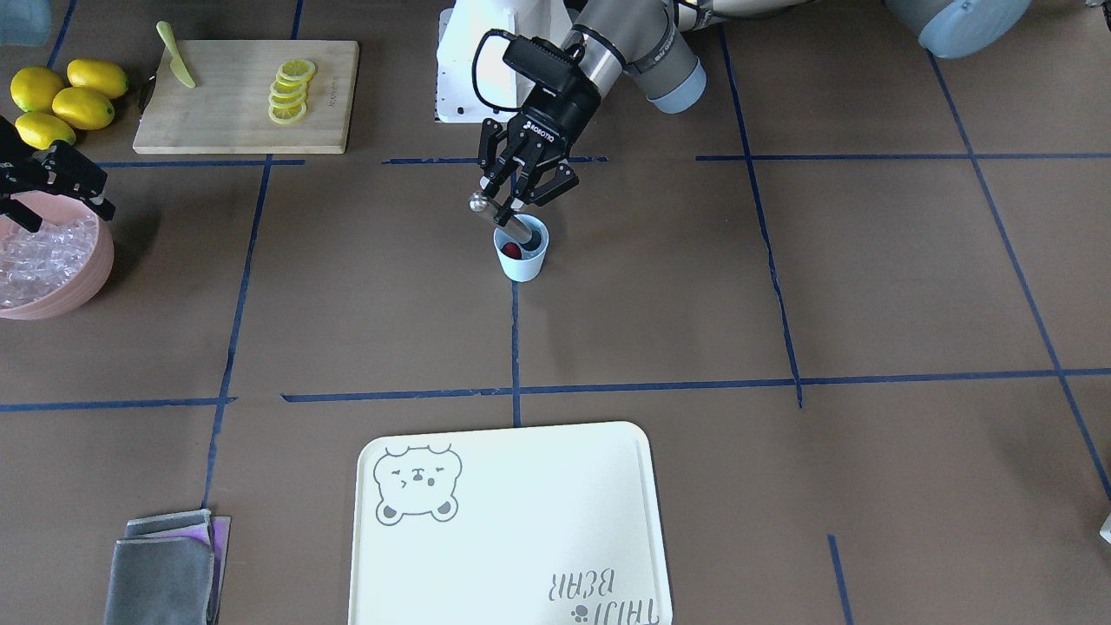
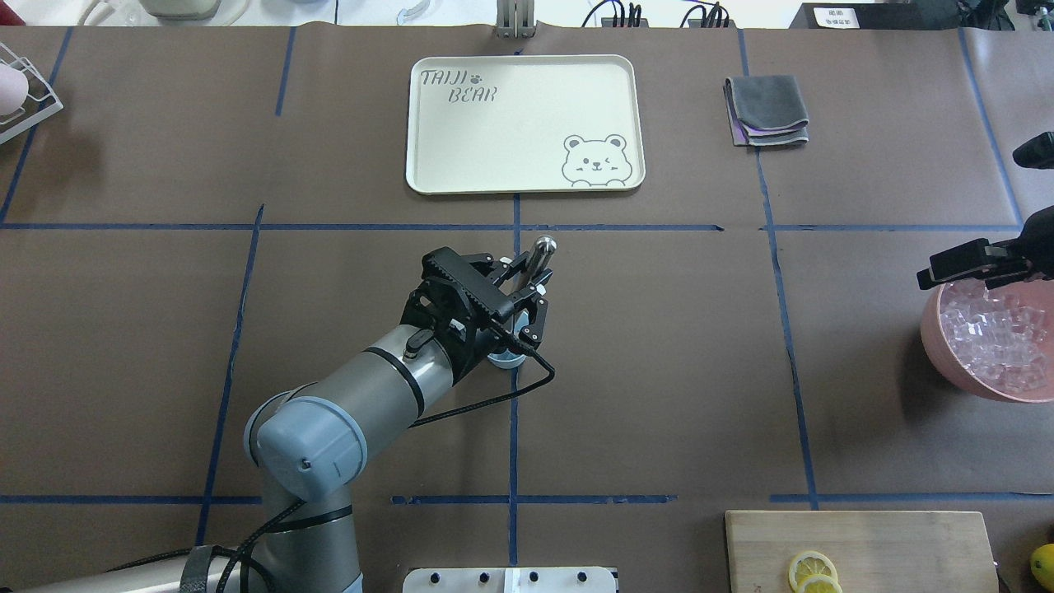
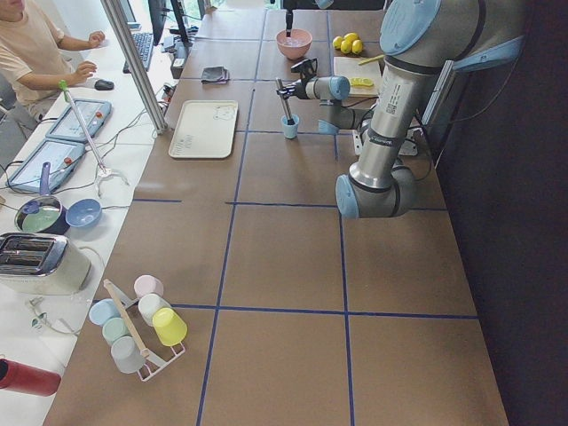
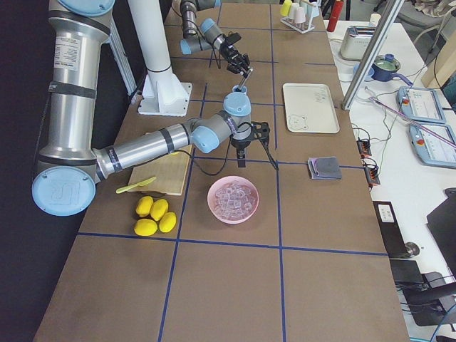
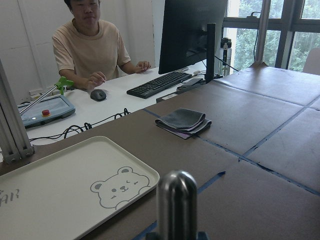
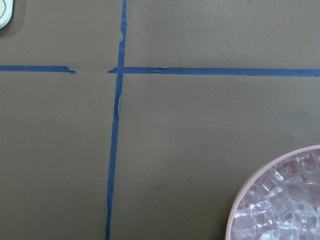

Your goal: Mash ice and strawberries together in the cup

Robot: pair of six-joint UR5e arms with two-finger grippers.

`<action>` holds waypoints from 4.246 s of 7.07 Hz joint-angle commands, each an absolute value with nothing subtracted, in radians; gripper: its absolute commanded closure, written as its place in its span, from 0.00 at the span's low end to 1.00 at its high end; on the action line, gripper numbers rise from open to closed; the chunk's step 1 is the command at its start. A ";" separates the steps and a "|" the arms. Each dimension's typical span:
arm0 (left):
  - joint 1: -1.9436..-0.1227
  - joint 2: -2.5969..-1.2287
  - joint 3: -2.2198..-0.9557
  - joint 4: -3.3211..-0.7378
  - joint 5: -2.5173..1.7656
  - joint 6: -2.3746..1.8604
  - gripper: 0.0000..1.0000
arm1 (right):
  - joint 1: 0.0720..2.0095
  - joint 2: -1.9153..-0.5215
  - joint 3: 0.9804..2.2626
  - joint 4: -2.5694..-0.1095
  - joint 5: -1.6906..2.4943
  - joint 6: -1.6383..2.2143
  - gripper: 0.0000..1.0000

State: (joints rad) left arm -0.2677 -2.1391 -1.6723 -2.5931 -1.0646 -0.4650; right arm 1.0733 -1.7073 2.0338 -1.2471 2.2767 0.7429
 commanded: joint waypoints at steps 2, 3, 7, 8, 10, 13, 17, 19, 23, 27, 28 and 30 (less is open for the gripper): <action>-0.258 -2.138 -1.669 -2.597 -1.065 -0.465 1.00 | 1.072 -1.707 2.031 -1.247 2.276 0.742 0.00; -0.256 -2.141 -1.672 -2.597 -1.065 -0.465 1.00 | 1.072 -1.707 2.033 -1.247 2.278 0.742 0.00; -0.314 -2.163 -1.785 -2.472 -1.065 -0.465 1.00 | 1.072 -1.707 2.031 -1.247 2.276 0.746 0.00; -0.371 -2.167 -1.836 -2.336 -1.074 -0.466 1.00 | 1.072 -1.707 2.029 -1.247 2.275 0.746 0.00; -0.475 -2.136 -1.877 -2.278 -1.185 -0.466 1.00 | 1.072 -1.707 2.025 -1.249 2.272 0.747 0.00; -0.601 -1.835 -1.980 -2.220 -1.254 -0.506 1.00 | 1.072 -1.709 2.022 -1.247 2.264 0.750 0.00; -1.022 -1.699 -1.942 -1.752 -1.871 -0.505 1.00 | 1.083 -1.716 2.016 -1.247 2.260 0.744 0.00; -1.048 -1.544 -1.880 -1.752 -1.899 -0.502 1.00 | 1.107 -1.735 2.005 -1.249 2.270 0.739 0.00; -1.058 -1.552 -1.634 -1.769 -2.063 -0.509 1.00 | 1.329 -1.787 1.923 -1.269 2.353 0.548 0.00; -1.057 -1.580 -1.462 -1.936 -2.063 -0.558 0.92 | 1.358 -1.781 1.898 -1.290 2.353 0.474 0.00; -1.057 -1.578 -1.457 -1.937 -2.063 -0.560 0.50 | 1.358 -1.781 1.898 -1.290 2.353 0.474 0.00; -1.060 -1.589 -1.471 -1.937 -2.065 -0.558 0.00 | 1.358 -1.778 1.899 -1.290 2.353 0.474 0.00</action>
State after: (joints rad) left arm -1.0576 -1.5817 -1.4647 -1.9364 -2.0636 -0.5586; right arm 1.3575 -1.7796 1.8984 -1.2900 2.3531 0.4742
